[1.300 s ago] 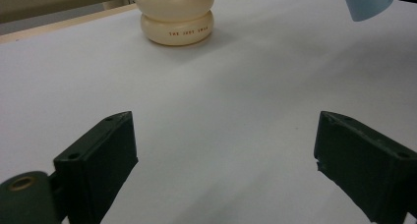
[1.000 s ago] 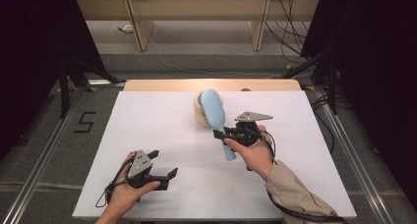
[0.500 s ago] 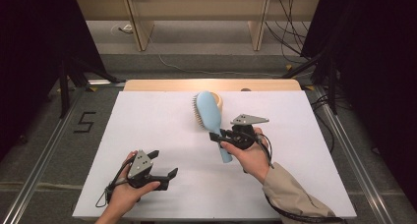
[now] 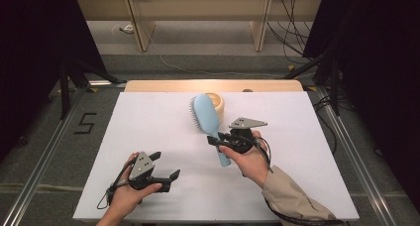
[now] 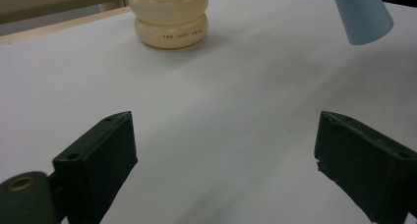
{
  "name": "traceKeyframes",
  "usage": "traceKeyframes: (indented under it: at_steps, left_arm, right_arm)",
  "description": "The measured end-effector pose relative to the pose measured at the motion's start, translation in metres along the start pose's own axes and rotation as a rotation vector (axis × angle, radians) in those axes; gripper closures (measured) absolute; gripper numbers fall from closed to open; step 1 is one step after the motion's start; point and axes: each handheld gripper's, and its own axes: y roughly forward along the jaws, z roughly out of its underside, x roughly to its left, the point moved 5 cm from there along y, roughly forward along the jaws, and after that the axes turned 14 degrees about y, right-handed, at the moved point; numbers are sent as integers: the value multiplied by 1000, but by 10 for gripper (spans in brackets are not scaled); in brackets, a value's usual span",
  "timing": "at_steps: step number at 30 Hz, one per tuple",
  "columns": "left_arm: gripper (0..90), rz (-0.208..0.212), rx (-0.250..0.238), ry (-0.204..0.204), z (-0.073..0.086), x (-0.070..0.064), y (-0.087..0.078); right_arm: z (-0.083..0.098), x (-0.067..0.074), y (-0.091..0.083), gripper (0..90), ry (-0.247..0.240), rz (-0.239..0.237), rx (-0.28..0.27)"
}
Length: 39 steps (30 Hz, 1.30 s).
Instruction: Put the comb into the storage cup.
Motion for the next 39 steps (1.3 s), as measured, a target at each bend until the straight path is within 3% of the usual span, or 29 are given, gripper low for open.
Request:
traceKeyframes:
  at_steps: [10,20,28,39]
  left_arm:
    - [0,47,-19,-16,-11,-14,5]
    - [0,78,-34,-42,-27,-27,20]
    - [7,154,-50,-63,-39,-42,40]
    - [54,196,-65,-99,-50,-50,60]
  right_arm:
    - [6,8,8,702,-1,-10,7]
    - [11,17,14,701,-3,-26,15]
    - [13,21,16,701,0,-36,13]
    - [14,23,17,701,0,-41,13]
